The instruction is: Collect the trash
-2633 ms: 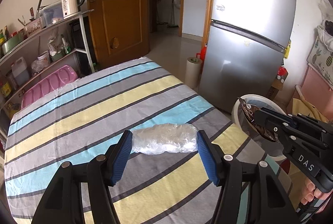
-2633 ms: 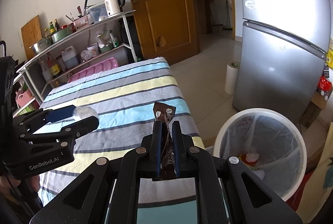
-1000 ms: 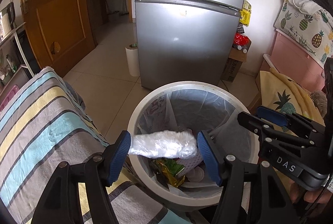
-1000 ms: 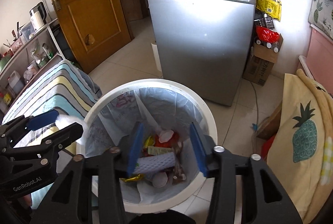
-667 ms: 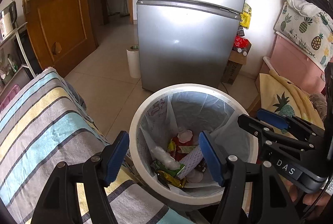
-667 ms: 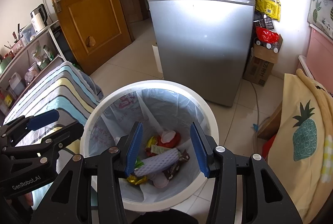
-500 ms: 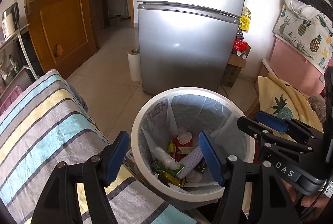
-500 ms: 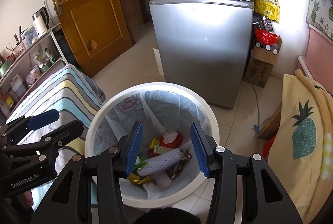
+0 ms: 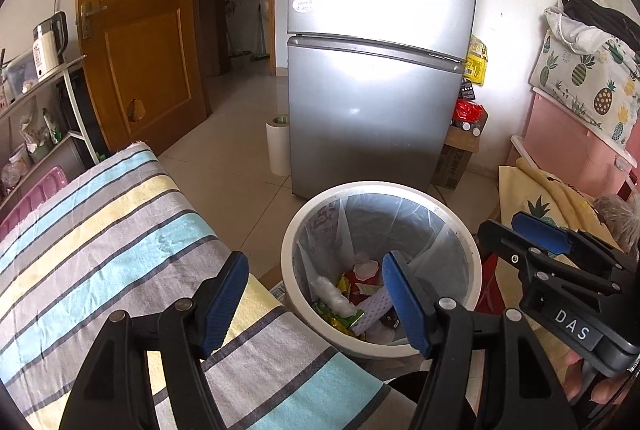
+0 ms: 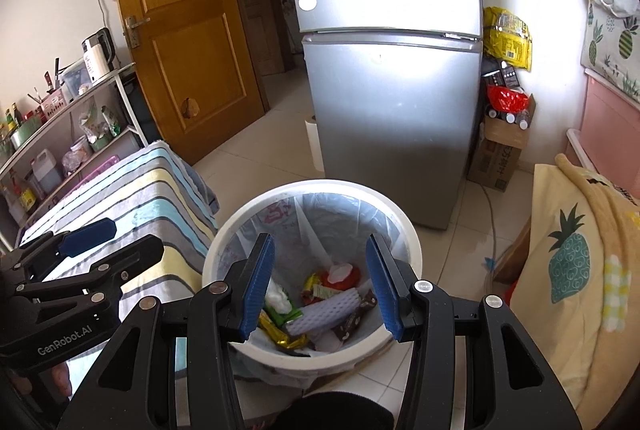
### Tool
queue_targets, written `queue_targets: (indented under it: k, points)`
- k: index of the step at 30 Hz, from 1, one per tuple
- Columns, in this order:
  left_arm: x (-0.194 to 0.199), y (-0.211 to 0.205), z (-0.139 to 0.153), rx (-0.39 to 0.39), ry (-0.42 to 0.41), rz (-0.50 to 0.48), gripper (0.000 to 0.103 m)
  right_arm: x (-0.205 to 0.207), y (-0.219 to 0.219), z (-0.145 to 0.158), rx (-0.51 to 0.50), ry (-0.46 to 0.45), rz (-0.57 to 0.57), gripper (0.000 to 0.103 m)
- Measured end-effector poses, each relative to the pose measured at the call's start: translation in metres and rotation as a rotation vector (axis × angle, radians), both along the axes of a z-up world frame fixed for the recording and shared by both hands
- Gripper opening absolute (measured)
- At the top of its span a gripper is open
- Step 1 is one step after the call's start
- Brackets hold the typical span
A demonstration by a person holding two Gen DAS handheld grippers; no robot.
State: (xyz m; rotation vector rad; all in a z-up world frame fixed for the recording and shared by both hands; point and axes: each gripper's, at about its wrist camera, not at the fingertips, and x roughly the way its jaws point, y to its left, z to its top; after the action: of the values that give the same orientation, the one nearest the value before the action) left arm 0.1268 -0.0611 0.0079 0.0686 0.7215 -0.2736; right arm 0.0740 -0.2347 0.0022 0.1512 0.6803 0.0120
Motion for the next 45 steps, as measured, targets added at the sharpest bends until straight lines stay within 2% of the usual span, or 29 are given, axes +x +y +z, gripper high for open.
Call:
queue_targets:
  k: [9,12,21,24,45]
  points:
    - [-0.040,0.007,0.018,0.001,-0.083,0.029,0.069,-0.041,0.012,0.015,-0.021,-0.079,-0.023,0.049]
    - [-0.053,0.008,0.022,0.031,-0.121,0.061,0.069,-0.052,0.017,0.018,-0.047,-0.094,-0.026,0.049]
    - [-0.079,0.015,0.025,0.023,-0.151,0.099,0.069,-0.078,0.021,0.015,-0.045,-0.115,-0.054,0.049]
    - [-0.083,0.016,0.024,0.008,-0.144,0.094,0.069,-0.080,0.021,0.015,-0.045,-0.117,-0.054,0.049]
    - [-0.085,0.010,0.018,0.042,-0.122,0.088,0.069,-0.082,0.021,0.017,-0.032,-0.127,-0.050,0.049]
